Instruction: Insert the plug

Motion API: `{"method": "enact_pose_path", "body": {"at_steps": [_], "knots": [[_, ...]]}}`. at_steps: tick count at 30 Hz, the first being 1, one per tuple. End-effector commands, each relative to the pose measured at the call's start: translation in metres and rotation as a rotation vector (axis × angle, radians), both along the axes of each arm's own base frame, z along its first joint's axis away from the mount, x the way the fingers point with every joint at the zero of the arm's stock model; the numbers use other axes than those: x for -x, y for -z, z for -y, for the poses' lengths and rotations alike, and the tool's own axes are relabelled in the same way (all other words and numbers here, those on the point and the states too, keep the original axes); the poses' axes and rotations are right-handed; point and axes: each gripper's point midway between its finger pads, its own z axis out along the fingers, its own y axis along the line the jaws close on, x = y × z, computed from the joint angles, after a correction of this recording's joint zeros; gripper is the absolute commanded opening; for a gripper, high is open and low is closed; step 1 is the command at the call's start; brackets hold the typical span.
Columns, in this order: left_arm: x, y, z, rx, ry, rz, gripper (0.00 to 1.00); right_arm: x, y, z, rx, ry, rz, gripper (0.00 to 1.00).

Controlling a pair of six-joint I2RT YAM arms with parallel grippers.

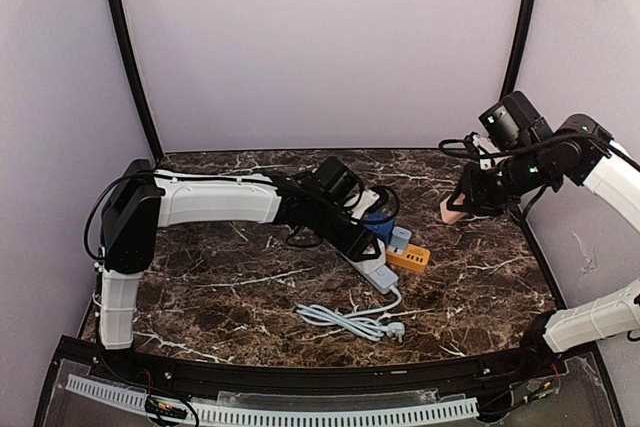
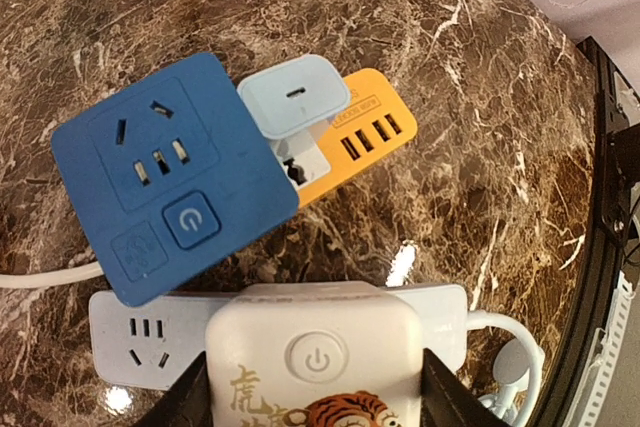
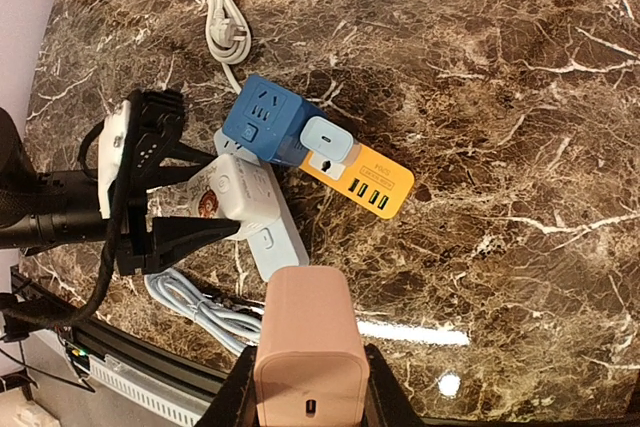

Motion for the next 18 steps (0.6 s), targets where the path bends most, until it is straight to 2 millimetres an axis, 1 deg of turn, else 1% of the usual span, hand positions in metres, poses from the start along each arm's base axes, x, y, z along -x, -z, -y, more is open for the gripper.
{"method": "enact_pose_path", "body": {"at_steps": [1, 2, 3, 4, 5, 6, 8, 9, 11, 12, 15, 16, 18], "knots": [[0.052, 0.011, -0.031, -0.079, 0.113, -0.083, 0.42, -0.004, 0.0, 0.0, 0.007, -0.011, 0.011, 0.0], [0.06, 0.022, -0.044, -0.11, 0.115, -0.1, 0.42, -0.005, 0.0, -0.002, 0.006, -0.018, 0.011, 0.0], [0.063, 0.013, -0.049, -0.1, 0.117, -0.086, 0.42, -0.006, 0.001, -0.004, 0.004, -0.023, 0.009, 0.0], [0.069, 0.023, -0.06, -0.127, 0.117, -0.103, 0.42, -0.007, 0.003, -0.007, 0.004, -0.031, 0.007, 0.0], [0.073, 0.016, -0.065, -0.117, 0.117, -0.098, 0.42, -0.009, 0.004, -0.009, 0.001, -0.037, 0.006, 0.0], [0.08, 0.022, -0.073, -0.133, 0.122, -0.116, 0.43, -0.01, 0.005, -0.011, -0.002, -0.044, 0.007, 0.0], [0.087, 0.02, -0.08, -0.132, 0.121, -0.126, 0.43, -0.013, 0.007, -0.016, -0.008, -0.058, 0.005, 0.0], [0.089, 0.019, -0.082, -0.131, 0.117, -0.128, 0.45, -0.014, 0.009, -0.019, -0.011, -0.065, 0.003, 0.0], [0.089, 0.017, -0.081, -0.129, 0.098, -0.122, 0.51, -0.018, 0.011, -0.023, -0.012, -0.074, 0.002, 0.0], [0.088, 0.02, -0.079, -0.132, 0.088, -0.126, 0.55, -0.02, 0.013, -0.025, -0.011, -0.078, 0.004, 0.0], [0.084, 0.025, -0.071, -0.109, 0.052, -0.142, 0.63, -0.024, 0.015, -0.038, -0.042, -0.116, 0.006, 0.0], [0.081, 0.026, -0.067, -0.096, 0.04, -0.142, 0.68, -0.026, 0.016, -0.041, -0.047, -0.131, 0.01, 0.0], [0.079, 0.024, -0.063, -0.077, 0.031, -0.136, 0.74, -0.031, 0.019, -0.048, -0.052, -0.157, 0.017, 0.0]]}}
